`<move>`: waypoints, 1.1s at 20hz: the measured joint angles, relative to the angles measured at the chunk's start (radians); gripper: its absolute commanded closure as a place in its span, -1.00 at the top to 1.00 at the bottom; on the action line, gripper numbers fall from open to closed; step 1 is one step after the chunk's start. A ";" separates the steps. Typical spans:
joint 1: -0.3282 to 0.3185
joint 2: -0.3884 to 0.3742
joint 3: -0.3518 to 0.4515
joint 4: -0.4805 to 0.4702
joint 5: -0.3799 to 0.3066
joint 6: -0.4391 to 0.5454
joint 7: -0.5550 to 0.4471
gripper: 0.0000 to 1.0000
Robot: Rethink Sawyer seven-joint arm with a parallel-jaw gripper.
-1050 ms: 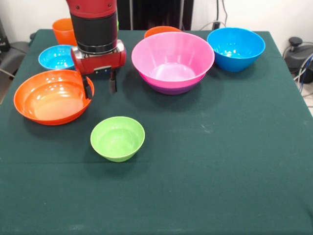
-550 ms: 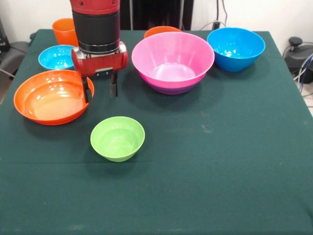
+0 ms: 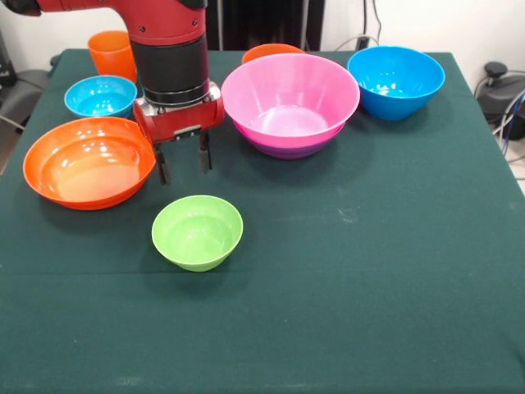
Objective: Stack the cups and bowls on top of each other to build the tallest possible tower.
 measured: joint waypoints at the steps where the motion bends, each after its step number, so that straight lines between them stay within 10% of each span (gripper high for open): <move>1: 0.000 0.001 0.000 0.000 0.000 0.000 -0.002 1.00; 22: -0.006 0.005 -0.005 -0.029 0.118 0.179 -0.039 1.00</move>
